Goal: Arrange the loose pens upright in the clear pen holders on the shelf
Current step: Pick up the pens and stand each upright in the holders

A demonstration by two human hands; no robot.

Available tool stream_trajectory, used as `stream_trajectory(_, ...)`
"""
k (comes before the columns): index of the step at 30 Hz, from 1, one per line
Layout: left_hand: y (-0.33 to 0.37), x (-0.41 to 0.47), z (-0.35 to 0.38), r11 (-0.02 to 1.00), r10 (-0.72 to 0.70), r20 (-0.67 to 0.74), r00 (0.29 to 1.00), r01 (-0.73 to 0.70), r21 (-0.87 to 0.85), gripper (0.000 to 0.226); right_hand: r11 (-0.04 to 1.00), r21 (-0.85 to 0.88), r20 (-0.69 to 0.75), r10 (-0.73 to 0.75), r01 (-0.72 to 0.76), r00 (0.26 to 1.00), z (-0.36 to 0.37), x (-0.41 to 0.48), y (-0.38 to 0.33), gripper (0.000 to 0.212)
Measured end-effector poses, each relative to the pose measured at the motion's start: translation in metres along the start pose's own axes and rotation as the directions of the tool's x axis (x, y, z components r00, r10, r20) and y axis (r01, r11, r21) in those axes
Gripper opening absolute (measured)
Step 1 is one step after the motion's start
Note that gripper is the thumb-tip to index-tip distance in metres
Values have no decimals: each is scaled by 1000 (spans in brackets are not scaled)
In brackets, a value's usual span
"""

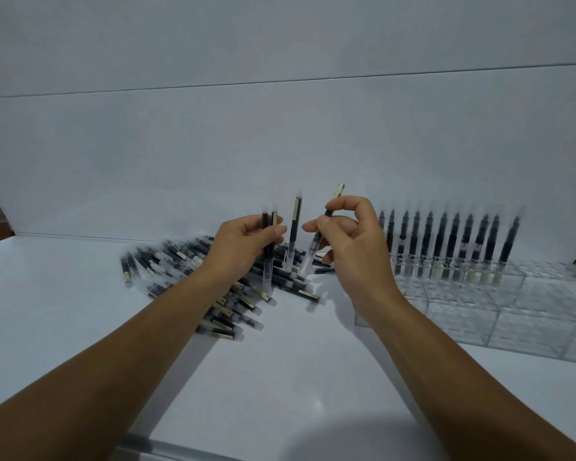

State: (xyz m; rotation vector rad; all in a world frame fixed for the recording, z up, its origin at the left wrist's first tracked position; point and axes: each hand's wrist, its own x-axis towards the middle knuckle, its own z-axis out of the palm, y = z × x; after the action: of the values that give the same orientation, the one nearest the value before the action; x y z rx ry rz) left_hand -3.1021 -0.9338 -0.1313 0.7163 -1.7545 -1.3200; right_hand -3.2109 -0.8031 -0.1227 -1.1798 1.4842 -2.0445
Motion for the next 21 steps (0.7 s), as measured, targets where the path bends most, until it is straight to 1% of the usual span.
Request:
stream_trajectory(2,-2,-3,-1,998,-15,33,999,13,56,27,1000,-13,10,-3,3,1000,0,0,1,18)
stream_trajectory(3,-3,-4,-2,998,-20,35,999,18,52,27,1000,-21,16,-4,4,1000,1,0,1,21)
stream_trajectory(5,0,-5,-4,1000,-17,5,1000,17,4,26,999,-44,22,-5,6,1000,1,0,3,29)
stream_trajectory(7,7,-6,-5,999,12,-37,999,-13,-35,26,997,-82,22,-13,15,1000,1,1,3,31)
stream_trajectory(9,15,-7,-4,997,53,-59,997,-57,-61,26,992,-115,34,-39,43,999,0,1,2,26)
stream_trajectory(12,26,-10,2,992,100,-68,993,-105,-75,27,990,-119,54,-69,75,996,-1,1,1,13)
stream_trajectory(16,39,-13,11,979,161,-74,984,-169,-115,27,979,-165,107,-103,120,989,-13,4,-6,9)
stream_trajectory(19,48,-13,20,966,182,-70,981,-192,-175,27,979,-153,132,-111,131,985,-32,8,-13,22)
stream_trajectory(21,53,-13,30,959,190,-46,981,-195,-206,27,964,-200,164,-145,176,976,-50,10,-16,32)
